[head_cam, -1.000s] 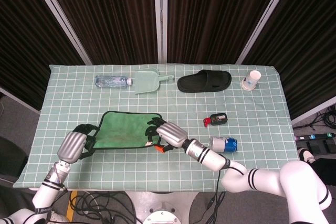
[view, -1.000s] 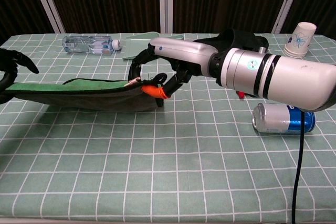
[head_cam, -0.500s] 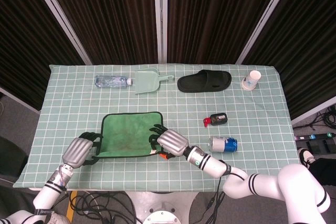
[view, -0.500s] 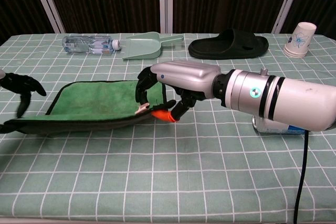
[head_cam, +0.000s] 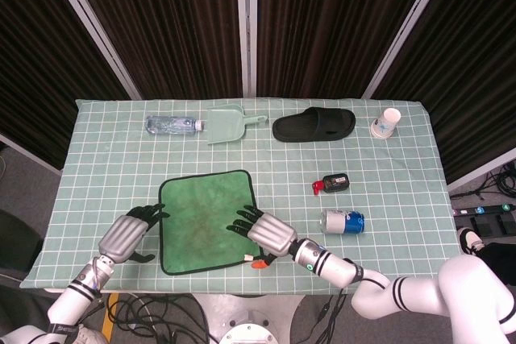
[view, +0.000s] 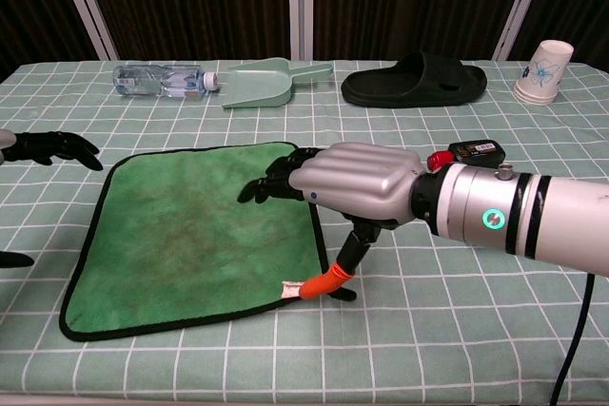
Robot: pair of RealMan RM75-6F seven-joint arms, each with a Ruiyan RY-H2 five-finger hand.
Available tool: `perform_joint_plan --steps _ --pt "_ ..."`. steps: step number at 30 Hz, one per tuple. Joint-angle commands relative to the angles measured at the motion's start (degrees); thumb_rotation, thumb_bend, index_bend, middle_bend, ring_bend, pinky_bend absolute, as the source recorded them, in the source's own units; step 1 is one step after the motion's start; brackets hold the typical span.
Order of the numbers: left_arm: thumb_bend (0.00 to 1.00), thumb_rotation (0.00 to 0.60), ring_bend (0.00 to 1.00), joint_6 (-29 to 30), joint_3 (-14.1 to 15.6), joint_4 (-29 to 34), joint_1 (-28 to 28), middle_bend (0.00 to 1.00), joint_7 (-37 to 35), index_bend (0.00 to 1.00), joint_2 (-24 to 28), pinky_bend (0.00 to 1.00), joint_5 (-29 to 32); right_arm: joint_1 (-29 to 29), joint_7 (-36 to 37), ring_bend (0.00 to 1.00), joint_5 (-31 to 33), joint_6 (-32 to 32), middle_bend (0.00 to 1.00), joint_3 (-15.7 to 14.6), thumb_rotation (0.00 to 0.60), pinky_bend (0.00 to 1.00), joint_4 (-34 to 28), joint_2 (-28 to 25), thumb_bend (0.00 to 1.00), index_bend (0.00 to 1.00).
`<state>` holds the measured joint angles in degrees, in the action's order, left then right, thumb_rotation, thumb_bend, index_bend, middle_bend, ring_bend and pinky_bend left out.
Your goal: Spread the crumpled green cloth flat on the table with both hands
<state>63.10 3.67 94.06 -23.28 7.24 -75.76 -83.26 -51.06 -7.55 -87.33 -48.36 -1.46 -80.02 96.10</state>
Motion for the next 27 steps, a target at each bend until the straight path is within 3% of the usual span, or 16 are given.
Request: perform_joint_plan --steps 1,5,7,10,12,18,21,27 --pt "0.02 0.600 0.16 0.54 -0.53 0.01 0.10 0.20 0.43 0.24 -0.18 0.19 0.22 1.26 -3.44 0.00 1.76 0.40 0.00 -0.40 0.241 0.00 -2.86 -2.15 0.00 0.00" --pt "0.02 0.600 0.16 3.25 -2.49 -0.53 1.27 0.20 0.37 0.24 -1.34 0.20 2.10 3.59 -4.30 0.00 2.97 -3.12 0.00 0.61 0.239 0.00 -5.62 -4.65 0.00 0.00" --pt "0.04 0.600 0.16 3.94 -3.49 -0.52 1.81 0.20 -0.09 0.24 -1.29 0.20 3.87 5.17 -4.09 0.00 4.19 -5.85 0.01 1.84 0.312 0.00 -6.56 -6.02 0.00 0.00" --pt "0.09 0.600 0.17 4.55 -5.45 -0.52 2.58 0.20 -0.17 0.25 -0.41 0.21 8.05 8.78 -3.80 0.01 6.12 -11.76 0.12 3.56 0.548 0.00 -7.75 -8.04 0.01 0.18" --pt "0.11 0.600 0.17 5.84 -6.99 -0.92 3.45 0.20 0.35 0.26 -0.24 0.21 11.25 11.32 -2.72 0.06 7.41 -15.03 0.19 4.20 0.598 0.02 -8.65 -9.84 0.06 0.29" --pt "0.12 0.600 0.17 14.22 -9.28 -6.16 7.25 0.20 3.94 0.27 -1.49 0.21 14.48 18.91 -0.80 0.11 8.60 -22.88 0.22 2.91 0.600 0.05 -9.37 -16.23 0.12 0.34" --pt "0.12 0.600 0.17 16.89 -9.23 -7.57 9.41 0.20 3.76 0.27 -1.15 0.21 14.95 22.62 2.03 0.08 8.82 -24.90 0.19 1.13 0.600 0.00 -9.26 -19.84 0.12 0.29" --pt "0.12 0.600 0.17 21.14 -6.54 -4.97 13.40 0.20 3.30 0.27 1.12 0.21 11.57 29.92 7.70 0.00 9.17 -29.94 0.12 -1.09 0.600 0.00 -9.79 -24.74 0.12 0.17"
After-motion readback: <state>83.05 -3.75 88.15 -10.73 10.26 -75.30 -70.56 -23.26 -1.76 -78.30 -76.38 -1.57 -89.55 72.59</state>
